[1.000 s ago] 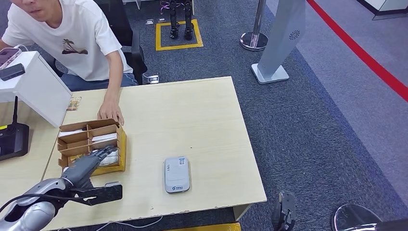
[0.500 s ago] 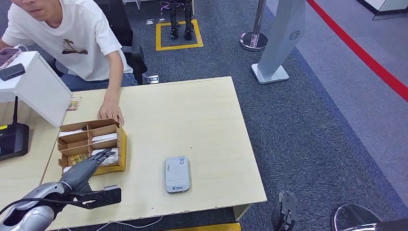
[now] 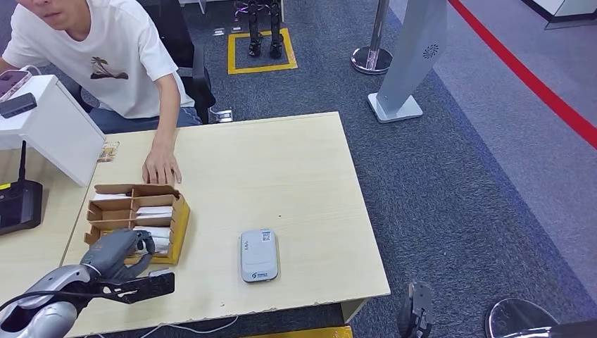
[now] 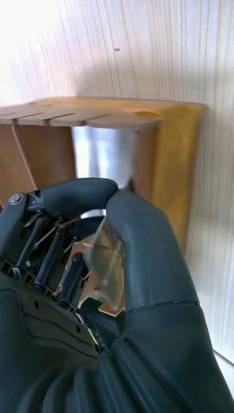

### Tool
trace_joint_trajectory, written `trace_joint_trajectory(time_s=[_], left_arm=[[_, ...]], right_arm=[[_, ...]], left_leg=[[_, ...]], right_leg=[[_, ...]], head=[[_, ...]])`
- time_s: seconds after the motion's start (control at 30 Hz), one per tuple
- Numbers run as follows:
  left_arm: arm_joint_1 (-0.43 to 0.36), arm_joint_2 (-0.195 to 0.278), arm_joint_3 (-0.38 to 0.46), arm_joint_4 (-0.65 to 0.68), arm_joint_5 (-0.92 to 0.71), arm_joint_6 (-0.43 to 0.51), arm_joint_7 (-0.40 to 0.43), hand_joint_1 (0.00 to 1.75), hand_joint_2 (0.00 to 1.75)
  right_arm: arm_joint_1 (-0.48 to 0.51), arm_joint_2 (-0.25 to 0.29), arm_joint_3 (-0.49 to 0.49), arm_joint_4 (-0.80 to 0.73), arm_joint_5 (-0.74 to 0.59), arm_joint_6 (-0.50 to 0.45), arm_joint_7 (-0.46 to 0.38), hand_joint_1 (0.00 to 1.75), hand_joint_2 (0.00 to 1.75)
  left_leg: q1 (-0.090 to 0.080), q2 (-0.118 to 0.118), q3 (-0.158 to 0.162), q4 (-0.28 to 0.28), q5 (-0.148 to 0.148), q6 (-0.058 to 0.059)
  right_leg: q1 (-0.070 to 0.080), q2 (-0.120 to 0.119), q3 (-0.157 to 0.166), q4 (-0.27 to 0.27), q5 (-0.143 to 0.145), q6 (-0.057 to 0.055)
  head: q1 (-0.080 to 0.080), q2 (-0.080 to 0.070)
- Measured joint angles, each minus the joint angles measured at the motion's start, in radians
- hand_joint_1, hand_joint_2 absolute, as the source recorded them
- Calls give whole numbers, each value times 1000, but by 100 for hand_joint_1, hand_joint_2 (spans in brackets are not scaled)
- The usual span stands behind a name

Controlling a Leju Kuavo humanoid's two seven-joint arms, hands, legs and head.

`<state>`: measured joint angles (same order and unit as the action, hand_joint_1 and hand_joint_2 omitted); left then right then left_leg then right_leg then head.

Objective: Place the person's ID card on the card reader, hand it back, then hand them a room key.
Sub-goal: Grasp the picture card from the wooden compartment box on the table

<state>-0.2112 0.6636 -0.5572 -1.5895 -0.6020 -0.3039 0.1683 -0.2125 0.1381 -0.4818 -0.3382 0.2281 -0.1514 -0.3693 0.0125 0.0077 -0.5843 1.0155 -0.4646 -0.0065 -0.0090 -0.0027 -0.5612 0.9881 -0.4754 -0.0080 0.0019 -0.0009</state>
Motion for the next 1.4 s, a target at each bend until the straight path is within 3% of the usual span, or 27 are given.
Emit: trace_joint_trajectory(time_s=[1.4], left_arm=[[31,-64,68,-17,-53,37,-32,175,175]], right_arm=[[17,0,0,1,12,19,-19,0,0]], left_leg=[[0,0,0,0,0,0]], right_leg=[[0,0,0,0,0,0]], head=[[0,0]])
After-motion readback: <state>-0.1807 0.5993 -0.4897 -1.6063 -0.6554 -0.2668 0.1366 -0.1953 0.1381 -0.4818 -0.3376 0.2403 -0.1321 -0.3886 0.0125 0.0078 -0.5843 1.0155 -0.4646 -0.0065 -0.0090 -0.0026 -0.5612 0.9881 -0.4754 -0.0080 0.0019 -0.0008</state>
